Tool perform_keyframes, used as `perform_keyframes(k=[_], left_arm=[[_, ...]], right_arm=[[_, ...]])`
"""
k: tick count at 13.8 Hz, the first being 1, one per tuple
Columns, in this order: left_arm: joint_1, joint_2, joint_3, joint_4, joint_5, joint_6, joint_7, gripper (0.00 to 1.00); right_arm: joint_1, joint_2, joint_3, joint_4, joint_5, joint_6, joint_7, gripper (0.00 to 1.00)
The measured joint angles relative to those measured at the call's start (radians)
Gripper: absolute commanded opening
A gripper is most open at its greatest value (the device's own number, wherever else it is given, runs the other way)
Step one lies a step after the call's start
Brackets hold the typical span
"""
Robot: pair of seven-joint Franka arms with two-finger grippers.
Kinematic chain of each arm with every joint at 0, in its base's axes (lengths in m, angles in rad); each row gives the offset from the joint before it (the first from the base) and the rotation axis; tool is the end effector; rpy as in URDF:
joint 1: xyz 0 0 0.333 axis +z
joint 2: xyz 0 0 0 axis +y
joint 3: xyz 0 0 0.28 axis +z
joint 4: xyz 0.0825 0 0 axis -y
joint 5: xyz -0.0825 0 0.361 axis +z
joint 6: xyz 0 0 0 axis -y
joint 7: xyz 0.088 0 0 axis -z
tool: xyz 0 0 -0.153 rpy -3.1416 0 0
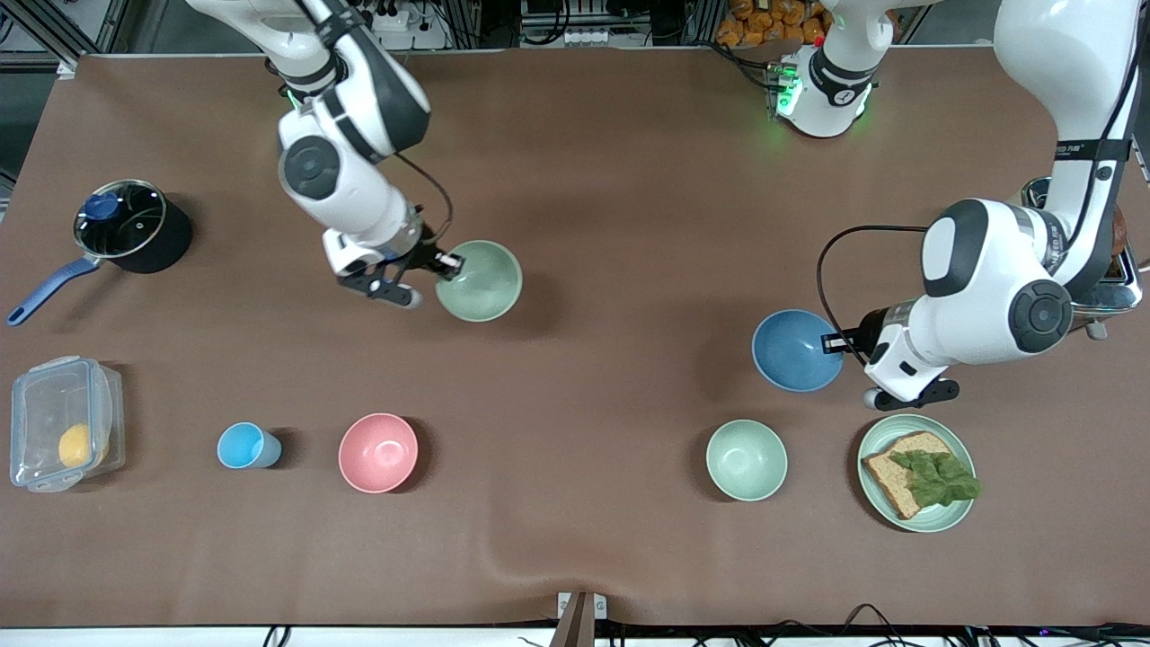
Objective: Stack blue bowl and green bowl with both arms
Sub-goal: 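Carry the green bowl with the right gripper toward the table middle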
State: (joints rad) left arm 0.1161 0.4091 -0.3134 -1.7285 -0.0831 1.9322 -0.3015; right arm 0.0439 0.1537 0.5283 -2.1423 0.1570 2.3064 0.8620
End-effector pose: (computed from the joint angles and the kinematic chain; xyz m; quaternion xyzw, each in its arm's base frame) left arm 0.5806 -0.1179 0.2776 0.9877 0.0761 -0.1149 0.0734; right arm 0.4491 0.3010 0.2798 -0.9753 0.1977 0.0536 0.0824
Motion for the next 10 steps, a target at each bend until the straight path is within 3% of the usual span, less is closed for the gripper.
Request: perform_keyframes(k=[7,10], left_arm=[[0.006,0.000,-0.002,-0.009,0.000,0.013,0.000,0.00],[0.006,0.000,-0.002,-0.011,0.000,0.014,0.000,0.00]], right_arm=[[0.240,0.129,-0.005,-0.005,-0.008,0.286,0.336,0.00],[0.288,0.181,-0.007,-0.005,-0.073,0.345,0.450,0.00]])
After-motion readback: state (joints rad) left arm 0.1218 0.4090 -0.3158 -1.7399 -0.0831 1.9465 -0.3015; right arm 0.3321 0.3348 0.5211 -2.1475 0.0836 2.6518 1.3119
